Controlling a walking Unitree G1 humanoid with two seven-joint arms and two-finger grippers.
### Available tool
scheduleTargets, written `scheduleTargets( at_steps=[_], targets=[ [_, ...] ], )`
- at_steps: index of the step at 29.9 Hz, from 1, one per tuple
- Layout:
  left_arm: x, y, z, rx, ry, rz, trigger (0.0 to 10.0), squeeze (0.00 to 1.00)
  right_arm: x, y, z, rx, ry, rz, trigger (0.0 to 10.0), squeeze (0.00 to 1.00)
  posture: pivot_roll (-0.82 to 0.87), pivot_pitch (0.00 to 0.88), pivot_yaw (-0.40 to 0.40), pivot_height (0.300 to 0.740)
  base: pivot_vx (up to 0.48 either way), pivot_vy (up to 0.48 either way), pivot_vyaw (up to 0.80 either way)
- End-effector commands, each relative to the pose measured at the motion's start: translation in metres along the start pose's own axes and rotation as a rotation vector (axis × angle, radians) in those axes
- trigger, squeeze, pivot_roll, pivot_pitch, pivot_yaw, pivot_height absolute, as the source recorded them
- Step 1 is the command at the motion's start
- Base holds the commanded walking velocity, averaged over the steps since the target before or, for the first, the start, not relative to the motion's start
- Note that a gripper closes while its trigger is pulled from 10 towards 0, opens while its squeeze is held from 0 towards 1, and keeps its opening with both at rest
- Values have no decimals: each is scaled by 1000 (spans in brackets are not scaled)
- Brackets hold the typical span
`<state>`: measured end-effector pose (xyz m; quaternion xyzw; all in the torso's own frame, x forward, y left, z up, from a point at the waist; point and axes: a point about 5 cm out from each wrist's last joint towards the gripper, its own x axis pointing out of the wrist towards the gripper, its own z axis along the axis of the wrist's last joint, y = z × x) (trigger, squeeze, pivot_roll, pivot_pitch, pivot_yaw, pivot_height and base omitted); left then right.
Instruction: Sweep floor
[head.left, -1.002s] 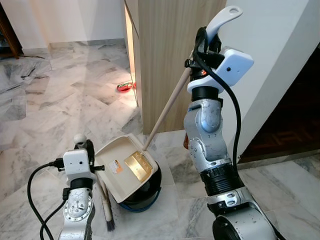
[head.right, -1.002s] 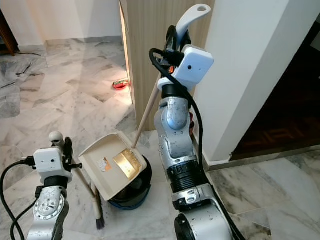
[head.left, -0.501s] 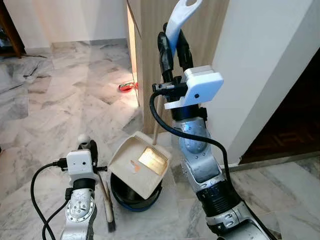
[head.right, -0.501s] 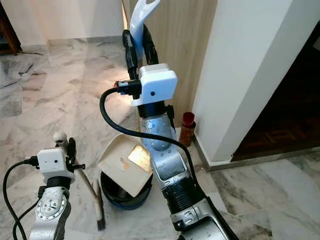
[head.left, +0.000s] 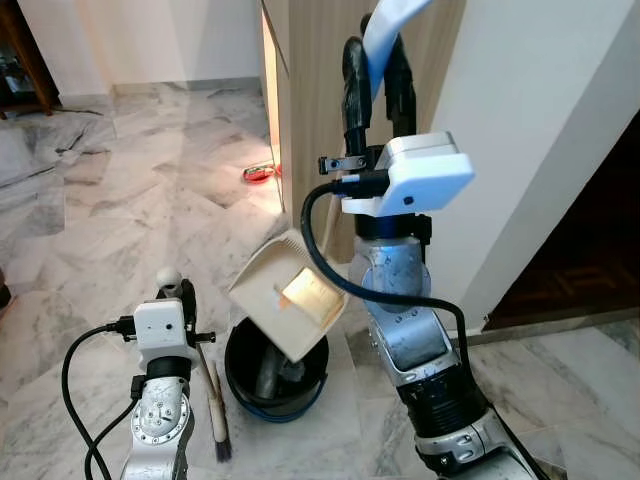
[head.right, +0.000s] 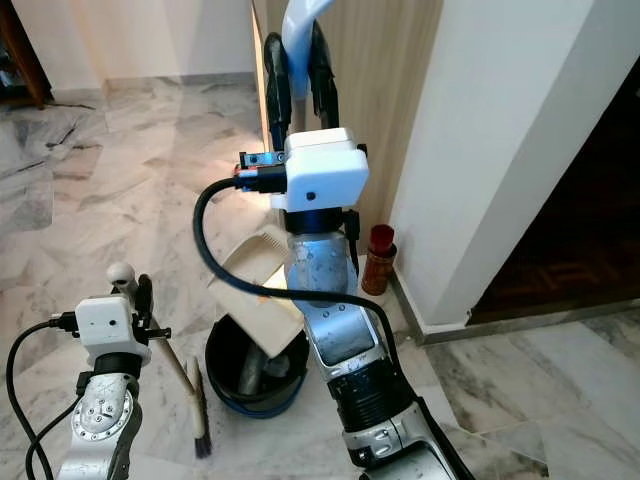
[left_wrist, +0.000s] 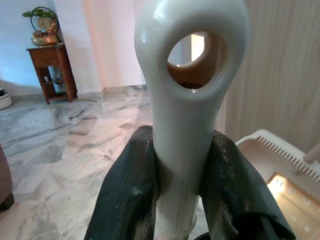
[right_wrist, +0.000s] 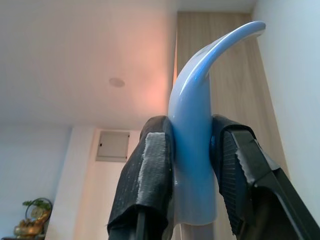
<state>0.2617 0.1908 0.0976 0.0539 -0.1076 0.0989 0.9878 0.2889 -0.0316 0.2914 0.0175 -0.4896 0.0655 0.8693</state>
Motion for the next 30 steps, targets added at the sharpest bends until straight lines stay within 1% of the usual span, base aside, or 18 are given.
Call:
scheduleTargets(
  at_steps=[1,20,21,24,28,30],
  targets=[
    [3,2,13,7,-71,-2,10000,0,4,4,17,48,-84,-36,10000,0,140,0,-61,740,0,0,0],
    [3,2,13,7,-70,-2,10000,0,4,5,18,29,-89,-49,10000,0,140,0,-61,740,0,0,0],
    [3,3,14,13,-74,4,10000,0,2,11,31,-28,-171,-16,10000,0,149,0,-66,740,0,0,0],
    [3,5,15,20,-79,10,10000,0,-2,20,46,-127,-281,24,10000,0,154,0,-68,740,0,0,0],
    [3,5,15,21,-79,11,10000,0,-3,22,48,-131,-292,33,10000,0,153,0,-68,740,0,0,0],
    [3,5,15,21,-80,12,10000,0,-3,23,48,-117,-280,26,10000,0,155,0,-70,740,0,0,0]
  ],
)
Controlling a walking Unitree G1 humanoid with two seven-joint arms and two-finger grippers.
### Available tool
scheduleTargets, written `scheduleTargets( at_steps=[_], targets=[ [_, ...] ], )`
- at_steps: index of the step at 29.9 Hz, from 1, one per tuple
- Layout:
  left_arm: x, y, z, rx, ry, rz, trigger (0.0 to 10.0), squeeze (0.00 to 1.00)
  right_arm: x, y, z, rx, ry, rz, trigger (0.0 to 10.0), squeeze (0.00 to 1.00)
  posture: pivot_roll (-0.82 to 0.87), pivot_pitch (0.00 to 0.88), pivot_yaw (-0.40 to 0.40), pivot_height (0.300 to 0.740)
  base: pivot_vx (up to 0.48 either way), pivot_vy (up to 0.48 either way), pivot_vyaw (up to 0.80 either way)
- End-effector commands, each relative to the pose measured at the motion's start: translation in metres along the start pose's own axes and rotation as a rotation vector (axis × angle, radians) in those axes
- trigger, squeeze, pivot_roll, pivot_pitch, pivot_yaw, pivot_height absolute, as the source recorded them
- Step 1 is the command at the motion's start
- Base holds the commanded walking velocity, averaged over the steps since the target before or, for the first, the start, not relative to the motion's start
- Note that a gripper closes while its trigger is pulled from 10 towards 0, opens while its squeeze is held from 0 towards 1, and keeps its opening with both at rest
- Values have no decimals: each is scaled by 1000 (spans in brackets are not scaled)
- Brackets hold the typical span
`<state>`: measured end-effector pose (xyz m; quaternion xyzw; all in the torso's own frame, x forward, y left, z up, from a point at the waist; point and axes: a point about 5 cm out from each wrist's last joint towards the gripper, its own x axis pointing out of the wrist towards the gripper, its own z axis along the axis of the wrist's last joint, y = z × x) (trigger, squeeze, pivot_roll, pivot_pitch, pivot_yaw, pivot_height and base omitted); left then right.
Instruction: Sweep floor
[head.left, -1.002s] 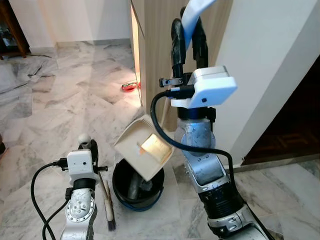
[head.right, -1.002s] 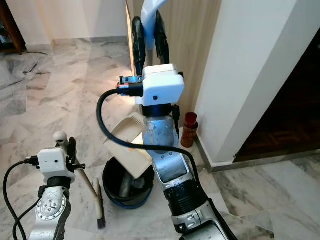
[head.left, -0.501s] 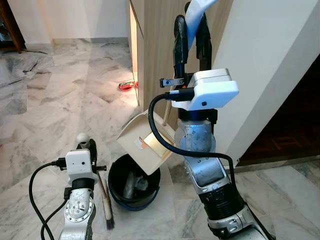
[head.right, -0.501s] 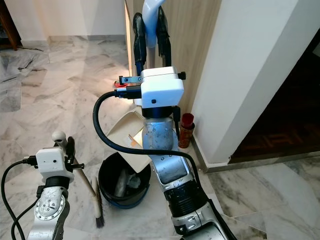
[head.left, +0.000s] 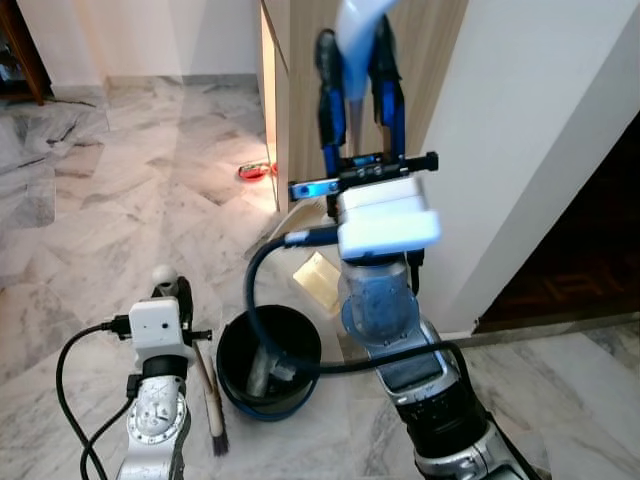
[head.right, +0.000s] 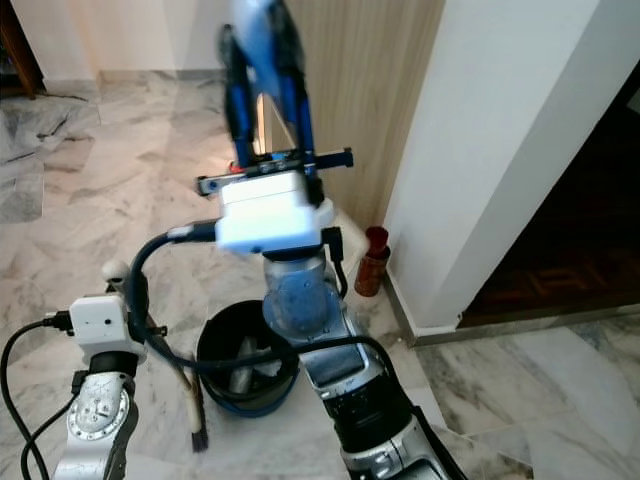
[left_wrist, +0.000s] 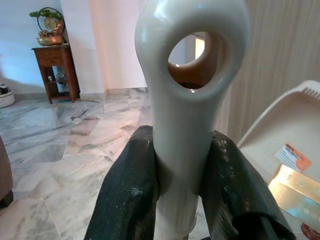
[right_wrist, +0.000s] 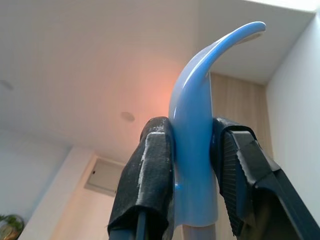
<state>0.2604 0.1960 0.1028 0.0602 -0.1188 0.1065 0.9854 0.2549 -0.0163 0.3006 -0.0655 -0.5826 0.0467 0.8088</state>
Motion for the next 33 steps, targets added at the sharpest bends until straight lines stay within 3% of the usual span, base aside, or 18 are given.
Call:
scheduleTargets(
  at_steps=[1,16,18,20,22,25,29,33],
  targets=[
    [3,-1,10,8,-57,-3,10000,0,8,0,14,49,-67,-45,10000,0,155,0,-70,740,0,0,0],
    [3,0,10,9,-56,1,10000,0,7,0,9,57,-6,-69,10000,0,156,0,-75,740,0,0,0],
    [3,-1,10,8,-55,0,10000,0,4,0,3,25,11,-55,10000,0,155,0,-75,740,0,0,0],
    [2,-2,8,3,-49,-7,10000,0,-5,-8,-18,-70,82,-25,10000,0,151,0,-76,740,0,0,0],
    [1,-2,8,2,-44,-10,10000,0,-9,-11,-25,-84,117,-8,10000,0,145,0,-74,740,0,0,0],
    [-2,-3,3,3,-25,-19,10000,0,-26,-26,-49,-177,219,37,10000,0,141,0,-73,740,0,0,0],
    [-4,-1,1,6,-16,-22,10000,0,-38,-48,-63,-303,277,35,10000,0,136,0,-71,740,0,0,0],
    [-5,-1,0,9,-11,-25,10000,0,-42,-57,-66,-383,271,49,10000,0,131,0,-66,740,0,0,0]
  ],
)
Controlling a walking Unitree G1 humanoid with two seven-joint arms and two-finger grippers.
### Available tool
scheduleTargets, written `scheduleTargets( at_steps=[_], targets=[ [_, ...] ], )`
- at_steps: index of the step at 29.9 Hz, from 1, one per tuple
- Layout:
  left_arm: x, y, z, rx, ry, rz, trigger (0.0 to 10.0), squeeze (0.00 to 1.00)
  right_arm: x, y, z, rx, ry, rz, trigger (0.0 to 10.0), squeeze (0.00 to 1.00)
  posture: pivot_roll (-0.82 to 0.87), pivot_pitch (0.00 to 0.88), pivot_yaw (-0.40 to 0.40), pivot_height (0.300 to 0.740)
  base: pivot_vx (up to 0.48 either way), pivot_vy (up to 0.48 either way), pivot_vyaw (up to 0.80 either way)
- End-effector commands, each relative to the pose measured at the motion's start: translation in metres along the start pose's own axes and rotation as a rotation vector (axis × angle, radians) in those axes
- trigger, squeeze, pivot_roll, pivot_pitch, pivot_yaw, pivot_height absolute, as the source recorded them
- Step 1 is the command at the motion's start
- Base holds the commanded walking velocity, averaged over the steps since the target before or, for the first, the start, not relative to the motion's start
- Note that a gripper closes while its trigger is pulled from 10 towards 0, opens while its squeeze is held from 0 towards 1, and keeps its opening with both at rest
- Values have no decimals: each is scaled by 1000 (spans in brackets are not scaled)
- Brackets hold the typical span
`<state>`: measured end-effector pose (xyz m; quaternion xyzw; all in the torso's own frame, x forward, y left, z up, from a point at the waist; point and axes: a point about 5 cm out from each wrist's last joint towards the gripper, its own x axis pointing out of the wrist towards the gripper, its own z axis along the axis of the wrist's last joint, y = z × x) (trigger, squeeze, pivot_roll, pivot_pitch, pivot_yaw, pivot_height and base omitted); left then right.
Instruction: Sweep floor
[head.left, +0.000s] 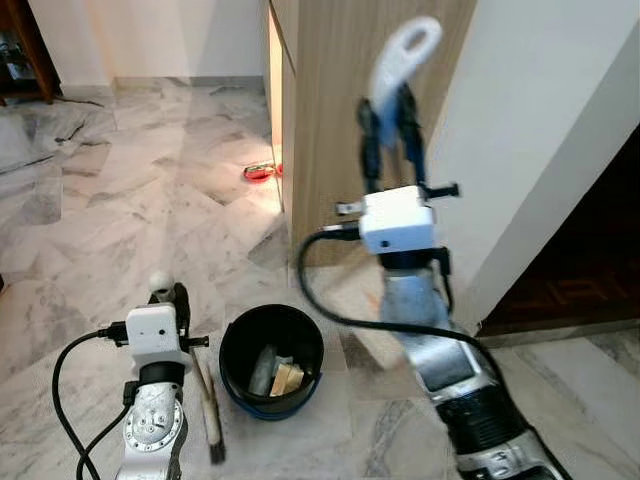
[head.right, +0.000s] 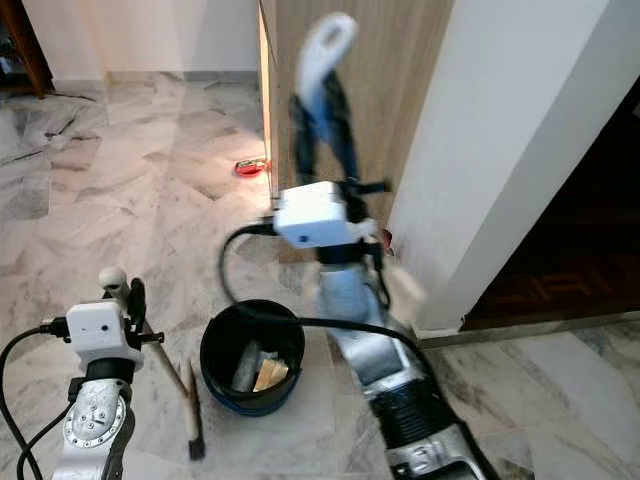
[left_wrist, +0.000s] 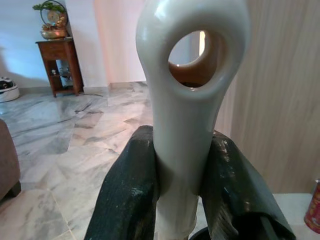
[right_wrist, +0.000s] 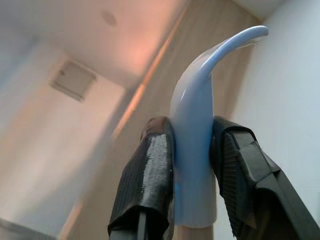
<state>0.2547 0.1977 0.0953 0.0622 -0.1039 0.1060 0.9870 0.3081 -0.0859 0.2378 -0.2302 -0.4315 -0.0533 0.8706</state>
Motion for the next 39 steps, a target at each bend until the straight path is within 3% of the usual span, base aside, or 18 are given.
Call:
scheduleTargets(
  at_steps=[1,2,5,6,10,13,14,15,17,20,39],
  targets=[
    [2,-2,6,4,-39,-22,10000,0,6,-5,7,-55,-75,-9,10000,0,130,0,-65,740,0,0,0],
    [1,-2,5,6,-35,-26,10000,0,4,-10,-1,-105,-58,0,10000,0,129,0,-64,740,0,0,0],
    [1,-2,5,7,-32,-28,10000,0,2,-11,-6,-124,-41,6,10000,0,128,0,-63,740,0,0,0],
    [0,-1,2,11,-16,-34,10000,0,-6,-12,-18,-159,14,32,10000,0,125,0,-63,740,0,0,0],
    [-5,3,-6,12,19,-26,10000,0,-21,-12,-36,-148,114,76,10000,0,124,0,-63,740,0,0,0],
    [-14,11,-16,21,63,0,10000,0,-50,-5,-57,-92,265,152,10000,0,125,0,-66,740,0,0,0],
    [-14,11,-16,21,63,0,10000,0,-50,-5,-57,-92,265,152,10000,0,125,0,-66,740,0,0,0],
    [-18,14,-20,31,79,7,10000,0,-64,-4,-68,-91,343,187,10000,0,127,0,-66,740,0,0,0],
    [-24,19,-25,40,101,17,10000,0,-81,-8,-83,-103,440,188,10000,0,125,0,-68,740,0,0,0],
    [-30,23,-31,46,129,25,10000,0,-95,-14,-93,-155,498,195,10000,0,124,0,-67,740,0,0,0],
    [-30,23,-31,46,129,25,10000,0,-95,-14,-93,-155,498,195,10000,0,124,0,-67,740,0,0,0]
  ],
)
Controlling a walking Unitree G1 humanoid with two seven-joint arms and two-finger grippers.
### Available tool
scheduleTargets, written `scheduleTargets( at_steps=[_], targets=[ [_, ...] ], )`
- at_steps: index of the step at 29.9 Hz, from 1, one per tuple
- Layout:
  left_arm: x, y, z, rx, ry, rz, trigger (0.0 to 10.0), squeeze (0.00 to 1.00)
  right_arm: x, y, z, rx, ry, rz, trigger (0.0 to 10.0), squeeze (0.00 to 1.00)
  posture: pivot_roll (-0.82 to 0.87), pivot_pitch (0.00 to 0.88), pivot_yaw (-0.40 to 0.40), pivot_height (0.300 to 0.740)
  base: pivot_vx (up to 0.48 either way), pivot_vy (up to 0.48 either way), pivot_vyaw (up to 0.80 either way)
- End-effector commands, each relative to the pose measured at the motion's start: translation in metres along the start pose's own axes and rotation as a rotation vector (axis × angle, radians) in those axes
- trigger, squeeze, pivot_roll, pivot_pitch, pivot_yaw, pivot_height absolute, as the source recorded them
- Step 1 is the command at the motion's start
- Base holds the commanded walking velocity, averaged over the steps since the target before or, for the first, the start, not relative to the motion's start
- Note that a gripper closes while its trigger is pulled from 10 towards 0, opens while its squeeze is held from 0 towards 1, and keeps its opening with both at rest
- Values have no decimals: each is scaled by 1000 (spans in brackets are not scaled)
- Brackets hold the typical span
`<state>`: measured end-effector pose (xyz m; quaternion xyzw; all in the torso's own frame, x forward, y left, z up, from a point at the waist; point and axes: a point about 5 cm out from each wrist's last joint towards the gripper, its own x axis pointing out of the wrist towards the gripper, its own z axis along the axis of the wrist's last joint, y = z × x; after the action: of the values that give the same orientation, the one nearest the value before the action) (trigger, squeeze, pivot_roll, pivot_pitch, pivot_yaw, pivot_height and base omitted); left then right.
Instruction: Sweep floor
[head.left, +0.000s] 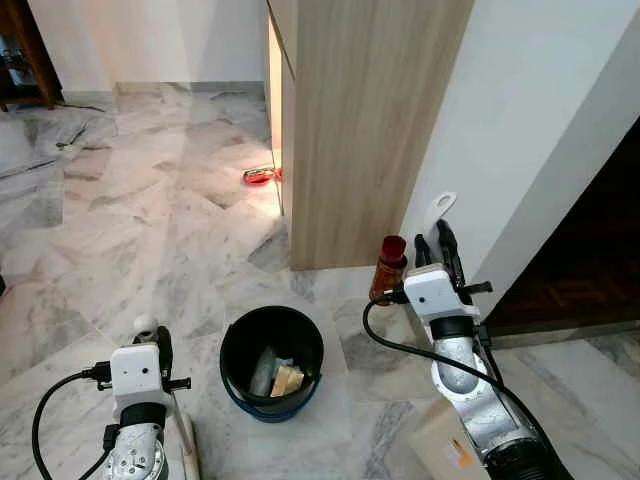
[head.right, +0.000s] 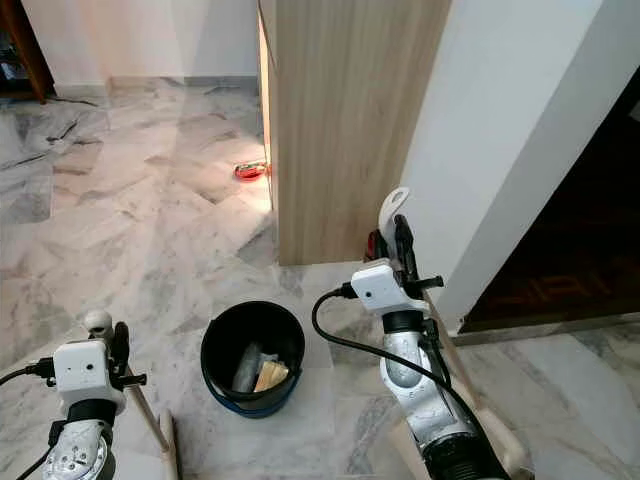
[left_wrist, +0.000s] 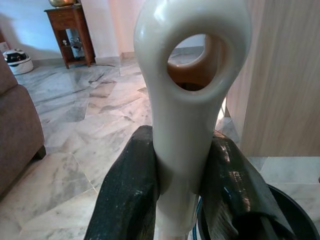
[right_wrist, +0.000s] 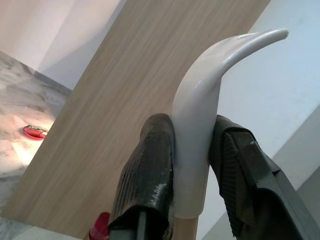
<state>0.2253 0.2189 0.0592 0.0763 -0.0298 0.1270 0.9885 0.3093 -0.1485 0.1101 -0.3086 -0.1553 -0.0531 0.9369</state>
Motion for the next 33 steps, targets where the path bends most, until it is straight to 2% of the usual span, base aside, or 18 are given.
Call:
scheduleTargets(
  at_steps=[1,13,14,15,16,25,33],
  targets=[
    [1,0,2,-2,-17,-4,10000,0,6,-6,6,-17,-36,-18,10000,0,124,0,-67,740,0,0,0],
    [0,0,1,-2,-13,-4,10000,0,6,-6,3,-25,-32,-10,10000,0,122,0,-66,740,0,0,0],
    [-27,17,-39,-46,164,85,10000,0,-30,3,-80,283,525,29,10000,0,133,0,-50,740,0,0,0],
    [-27,17,-39,-46,164,85,10000,0,-30,3,-80,283,525,29,10000,0,133,0,-50,740,0,0,0],
    [-40,23,-53,-65,235,127,10000,0,-55,18,-101,470,723,46,10000,0,135,0,-49,740,0,0,0],
    [-37,21,-51,-67,223,127,10000,0,-48,19,-96,502,692,43,10000,0,137,0,-50,740,0,0,0],
    [-34,22,-50,-84,193,135,10000,0,-43,14,-100,568,702,30,10000,0,127,0,-52,740,0,0,0]
  ],
)
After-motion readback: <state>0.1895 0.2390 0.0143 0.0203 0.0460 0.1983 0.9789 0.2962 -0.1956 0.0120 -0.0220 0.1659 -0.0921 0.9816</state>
